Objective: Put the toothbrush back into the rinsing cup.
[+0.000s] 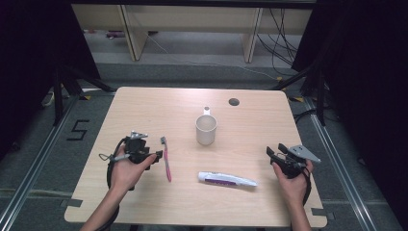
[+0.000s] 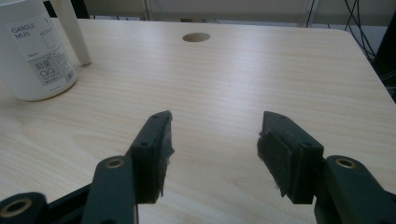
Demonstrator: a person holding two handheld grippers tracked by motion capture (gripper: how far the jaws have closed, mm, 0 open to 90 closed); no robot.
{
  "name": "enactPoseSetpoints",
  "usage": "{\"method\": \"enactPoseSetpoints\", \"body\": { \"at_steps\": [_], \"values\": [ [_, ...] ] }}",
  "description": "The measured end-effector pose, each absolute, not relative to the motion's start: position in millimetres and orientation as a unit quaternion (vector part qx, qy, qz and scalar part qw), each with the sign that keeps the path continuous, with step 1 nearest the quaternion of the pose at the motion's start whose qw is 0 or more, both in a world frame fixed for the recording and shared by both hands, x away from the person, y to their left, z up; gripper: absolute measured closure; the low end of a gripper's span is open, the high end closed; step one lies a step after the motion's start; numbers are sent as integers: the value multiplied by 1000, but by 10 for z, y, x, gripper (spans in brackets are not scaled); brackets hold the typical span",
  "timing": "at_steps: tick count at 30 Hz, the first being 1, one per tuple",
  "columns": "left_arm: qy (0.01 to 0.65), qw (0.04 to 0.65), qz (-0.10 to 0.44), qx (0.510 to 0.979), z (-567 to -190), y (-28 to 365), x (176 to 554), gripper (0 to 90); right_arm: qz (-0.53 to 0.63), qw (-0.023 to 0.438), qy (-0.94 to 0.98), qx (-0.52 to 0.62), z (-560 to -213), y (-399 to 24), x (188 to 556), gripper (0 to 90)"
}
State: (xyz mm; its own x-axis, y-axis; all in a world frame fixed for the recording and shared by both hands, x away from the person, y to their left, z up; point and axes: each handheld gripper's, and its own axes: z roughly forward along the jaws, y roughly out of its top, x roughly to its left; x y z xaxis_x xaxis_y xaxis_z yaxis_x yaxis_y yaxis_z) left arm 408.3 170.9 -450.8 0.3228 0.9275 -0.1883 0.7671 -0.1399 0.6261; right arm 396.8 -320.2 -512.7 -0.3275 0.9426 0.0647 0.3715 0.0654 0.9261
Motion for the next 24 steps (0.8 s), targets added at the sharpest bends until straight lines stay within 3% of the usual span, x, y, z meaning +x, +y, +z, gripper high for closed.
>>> {"method": "enactPoseSetpoints", "body": {
  "at_steps": [2,7,24],
  "values": [
    [585,279,102,755,-4460,1634,4231,425,459,306,672,494,-5116,-3202,3964,444],
    [596,227,70,767,-4409,1517,4473,426,469,293,667,499,-5127,-3173,3968,442],
    [610,172,38,772,-4615,1378,4719,434,461,302,674,491,-5122,-3184,3980,441]
  ]
}}
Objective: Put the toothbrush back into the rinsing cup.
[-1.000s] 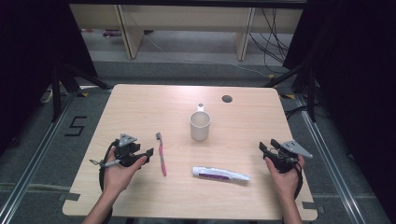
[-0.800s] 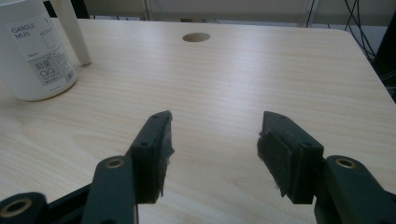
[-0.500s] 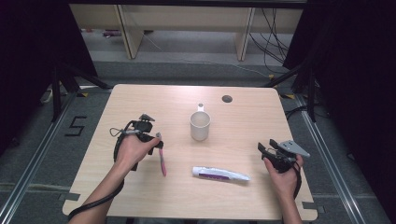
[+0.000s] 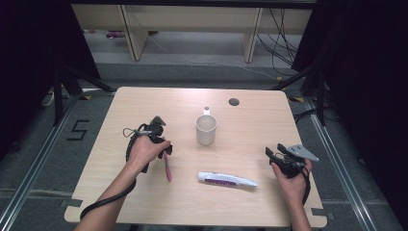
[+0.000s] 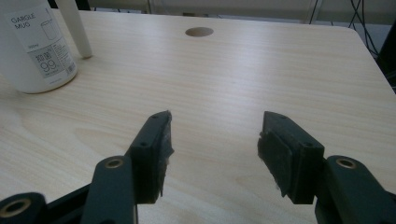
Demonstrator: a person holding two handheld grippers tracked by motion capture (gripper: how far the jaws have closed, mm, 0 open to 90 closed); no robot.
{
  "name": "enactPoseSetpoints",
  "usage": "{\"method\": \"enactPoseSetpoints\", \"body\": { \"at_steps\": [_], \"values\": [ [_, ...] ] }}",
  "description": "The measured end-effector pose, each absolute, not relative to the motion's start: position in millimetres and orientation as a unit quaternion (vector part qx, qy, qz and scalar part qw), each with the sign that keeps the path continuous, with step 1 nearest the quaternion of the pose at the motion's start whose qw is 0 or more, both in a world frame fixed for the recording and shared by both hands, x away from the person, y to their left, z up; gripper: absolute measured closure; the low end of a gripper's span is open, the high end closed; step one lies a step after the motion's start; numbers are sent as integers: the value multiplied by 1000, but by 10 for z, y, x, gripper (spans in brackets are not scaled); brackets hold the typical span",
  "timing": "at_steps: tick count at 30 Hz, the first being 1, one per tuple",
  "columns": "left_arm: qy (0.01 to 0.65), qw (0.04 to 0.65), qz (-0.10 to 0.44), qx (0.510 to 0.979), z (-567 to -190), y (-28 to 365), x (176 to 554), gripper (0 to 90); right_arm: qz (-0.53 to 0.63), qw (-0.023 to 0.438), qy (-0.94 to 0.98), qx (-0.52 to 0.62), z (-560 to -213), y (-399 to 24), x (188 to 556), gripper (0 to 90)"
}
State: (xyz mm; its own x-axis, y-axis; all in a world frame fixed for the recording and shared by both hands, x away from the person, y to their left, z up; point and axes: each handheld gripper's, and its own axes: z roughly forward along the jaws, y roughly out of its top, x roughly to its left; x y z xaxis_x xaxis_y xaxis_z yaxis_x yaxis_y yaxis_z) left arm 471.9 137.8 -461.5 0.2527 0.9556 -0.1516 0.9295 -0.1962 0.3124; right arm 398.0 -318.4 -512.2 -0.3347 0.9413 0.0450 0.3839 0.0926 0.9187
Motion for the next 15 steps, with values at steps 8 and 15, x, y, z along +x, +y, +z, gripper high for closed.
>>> {"method": "enactPoseSetpoints", "body": {
  "at_steps": [8,15],
  "values": [
    [610,152,43,776,-4620,1318,4763,466,459,306,676,487,-5124,-3182,3985,441],
    [609,127,40,782,-4688,1274,4818,488,456,293,678,497,-5117,-3168,3972,442]
  ]
}}
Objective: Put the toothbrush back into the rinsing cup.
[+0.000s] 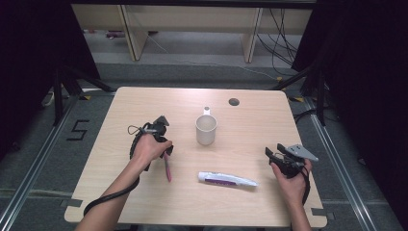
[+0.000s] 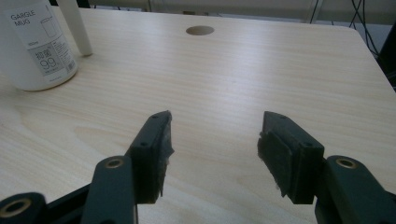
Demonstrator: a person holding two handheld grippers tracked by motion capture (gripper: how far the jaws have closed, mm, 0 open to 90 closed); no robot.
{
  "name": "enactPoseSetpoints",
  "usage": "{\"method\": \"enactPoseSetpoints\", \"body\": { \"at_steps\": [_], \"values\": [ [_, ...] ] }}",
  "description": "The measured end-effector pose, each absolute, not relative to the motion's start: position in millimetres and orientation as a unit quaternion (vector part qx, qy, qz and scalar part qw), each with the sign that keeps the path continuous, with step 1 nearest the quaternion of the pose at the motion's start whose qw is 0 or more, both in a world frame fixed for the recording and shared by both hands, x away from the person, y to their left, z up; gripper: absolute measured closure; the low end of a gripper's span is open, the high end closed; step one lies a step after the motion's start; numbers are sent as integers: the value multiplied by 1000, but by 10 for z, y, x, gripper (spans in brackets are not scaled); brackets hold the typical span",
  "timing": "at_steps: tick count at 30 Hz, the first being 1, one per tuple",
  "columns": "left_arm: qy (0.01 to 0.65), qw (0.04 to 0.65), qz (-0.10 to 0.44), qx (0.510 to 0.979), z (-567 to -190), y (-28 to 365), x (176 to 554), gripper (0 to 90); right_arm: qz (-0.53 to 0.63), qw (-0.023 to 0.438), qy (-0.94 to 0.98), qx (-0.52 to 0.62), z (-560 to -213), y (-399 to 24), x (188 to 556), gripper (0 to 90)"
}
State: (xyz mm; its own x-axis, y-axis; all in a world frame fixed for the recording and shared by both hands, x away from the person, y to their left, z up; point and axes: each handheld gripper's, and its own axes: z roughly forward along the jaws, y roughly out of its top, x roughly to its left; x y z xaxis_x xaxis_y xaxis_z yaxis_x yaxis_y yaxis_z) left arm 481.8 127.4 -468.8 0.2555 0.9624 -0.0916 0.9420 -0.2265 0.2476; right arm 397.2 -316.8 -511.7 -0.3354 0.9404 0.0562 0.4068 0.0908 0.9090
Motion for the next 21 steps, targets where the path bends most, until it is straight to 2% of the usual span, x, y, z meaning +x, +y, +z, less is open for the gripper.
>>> {"method": "enactPoseSetpoints", "body": {
  "at_steps": [4,10,16,21],
  "values": [
    [609,115,39,784,-4736,1263,4856,517,454,306,680,487,-5117,-3184,3981,442],
    [604,107,40,789,-4780,1262,4885,571,457,287,680,497,-5114,-3164,3972,442],
    [602,103,41,791,-4795,1244,4892,604,456,289,682,494,-5115,-3162,3975,441],
    [577,92,52,810,-4786,1254,4904,644,456,289,682,494,-5116,-3162,3976,442]
  ]
}}
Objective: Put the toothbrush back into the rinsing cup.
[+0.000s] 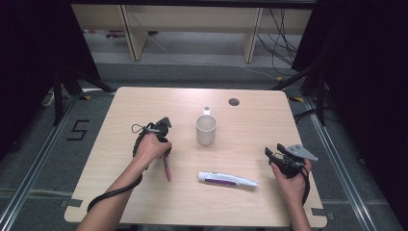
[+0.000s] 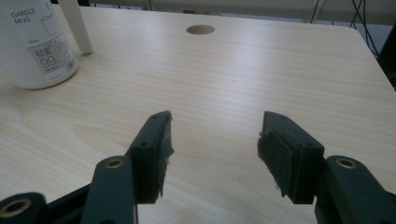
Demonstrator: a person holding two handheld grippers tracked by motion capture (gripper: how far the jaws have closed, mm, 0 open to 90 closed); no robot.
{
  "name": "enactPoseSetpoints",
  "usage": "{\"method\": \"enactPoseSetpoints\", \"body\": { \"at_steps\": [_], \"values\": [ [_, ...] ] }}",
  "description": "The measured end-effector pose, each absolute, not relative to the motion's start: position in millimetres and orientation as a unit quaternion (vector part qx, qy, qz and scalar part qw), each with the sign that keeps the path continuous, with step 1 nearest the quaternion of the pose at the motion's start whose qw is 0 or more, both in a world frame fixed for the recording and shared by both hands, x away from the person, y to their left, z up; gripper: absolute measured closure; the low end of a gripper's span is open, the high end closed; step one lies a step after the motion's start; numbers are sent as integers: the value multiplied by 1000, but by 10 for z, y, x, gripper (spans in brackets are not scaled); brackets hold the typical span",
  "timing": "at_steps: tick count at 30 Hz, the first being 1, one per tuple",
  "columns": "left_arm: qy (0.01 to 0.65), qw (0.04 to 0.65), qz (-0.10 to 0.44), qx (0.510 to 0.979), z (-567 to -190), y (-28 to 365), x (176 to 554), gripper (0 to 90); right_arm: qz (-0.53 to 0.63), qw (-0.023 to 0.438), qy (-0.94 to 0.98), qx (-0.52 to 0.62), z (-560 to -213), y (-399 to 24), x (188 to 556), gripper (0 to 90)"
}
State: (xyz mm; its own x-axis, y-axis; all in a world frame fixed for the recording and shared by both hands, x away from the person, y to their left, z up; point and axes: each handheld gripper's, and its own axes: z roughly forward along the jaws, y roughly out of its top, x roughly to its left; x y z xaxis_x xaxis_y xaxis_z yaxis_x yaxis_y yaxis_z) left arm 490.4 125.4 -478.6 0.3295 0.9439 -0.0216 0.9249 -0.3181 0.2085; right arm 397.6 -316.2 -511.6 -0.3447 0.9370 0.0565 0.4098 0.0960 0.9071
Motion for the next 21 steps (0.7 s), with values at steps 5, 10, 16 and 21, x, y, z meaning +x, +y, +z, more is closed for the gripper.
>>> {"method": "enactPoseSetpoints", "body": {
  "at_steps": [5,10,16,21],
  "values": [
    [570,85,53,816,-4783,1242,4905,697,455,296,680,493,-5117,-3167,3977,441],
    [562,80,56,821,-4782,1231,4899,749,456,298,678,493,-5120,-3164,3981,441],
    [544,75,64,833,-4784,1235,4891,787,456,300,679,491,-5122,-3166,3983,441],
    [523,69,70,847,-4784,1232,4876,795,458,298,679,491,-5123,-3167,3985,441]
  ]
}}
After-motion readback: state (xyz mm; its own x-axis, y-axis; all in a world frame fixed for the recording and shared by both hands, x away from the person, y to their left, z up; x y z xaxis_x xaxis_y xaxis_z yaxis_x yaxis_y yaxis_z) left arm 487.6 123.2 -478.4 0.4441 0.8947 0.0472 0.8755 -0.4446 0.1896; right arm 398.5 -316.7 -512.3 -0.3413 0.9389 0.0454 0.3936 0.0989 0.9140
